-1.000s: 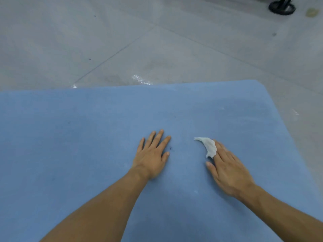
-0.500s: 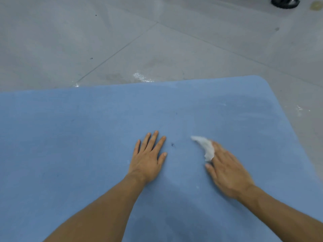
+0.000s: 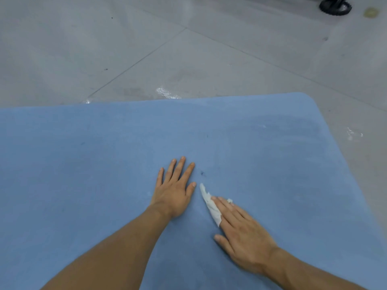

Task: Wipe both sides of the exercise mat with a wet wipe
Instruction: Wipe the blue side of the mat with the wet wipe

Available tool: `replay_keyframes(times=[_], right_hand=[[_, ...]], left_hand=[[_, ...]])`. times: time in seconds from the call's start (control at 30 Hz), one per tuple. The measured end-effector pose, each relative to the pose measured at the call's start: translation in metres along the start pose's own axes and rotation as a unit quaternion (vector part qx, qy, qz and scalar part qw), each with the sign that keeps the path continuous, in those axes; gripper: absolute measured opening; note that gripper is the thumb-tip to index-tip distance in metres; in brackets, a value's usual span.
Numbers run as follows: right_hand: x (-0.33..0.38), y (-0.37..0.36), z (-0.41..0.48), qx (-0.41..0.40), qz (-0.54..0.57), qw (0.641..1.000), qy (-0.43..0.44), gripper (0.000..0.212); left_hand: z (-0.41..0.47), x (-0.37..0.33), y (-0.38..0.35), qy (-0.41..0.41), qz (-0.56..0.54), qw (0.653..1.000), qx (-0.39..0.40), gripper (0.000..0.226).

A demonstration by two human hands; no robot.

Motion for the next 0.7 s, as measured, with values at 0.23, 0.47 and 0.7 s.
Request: replay_keyframes(times=[0.23, 0.47, 0.7], right_hand=[[-0.072, 0.018, 0.005, -0.021, 0.046, 0.995, -0.081, 0.068], [-0.140, 0.064, -0.003, -0.066, 0.087, 0.969, -0.221, 0.075], [-0.023, 0.024, -0.009, 0.045, 0.086, 0.995, -0.023, 0.087]], left_hand=[[0.000, 0.000, 0.000, 0.004, -0.001, 1.000, -0.005, 0.080], [-0.001, -0.001, 0.001, 0.004, -0.001, 1.000, 0.001, 0.081], [0.000, -0.001, 0.000, 0.003, -0.002, 1.000, 0.017, 0.083]])
Point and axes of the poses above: each hand's wrist, its own z-axis towards the middle knuckle, its own y-axis out of the back of the hand, x = y × z, the point moved 5 cm from there along z, towards the middle knuckle, and after that the axes turned 3 degrees about -x, right-handed, at the moved point
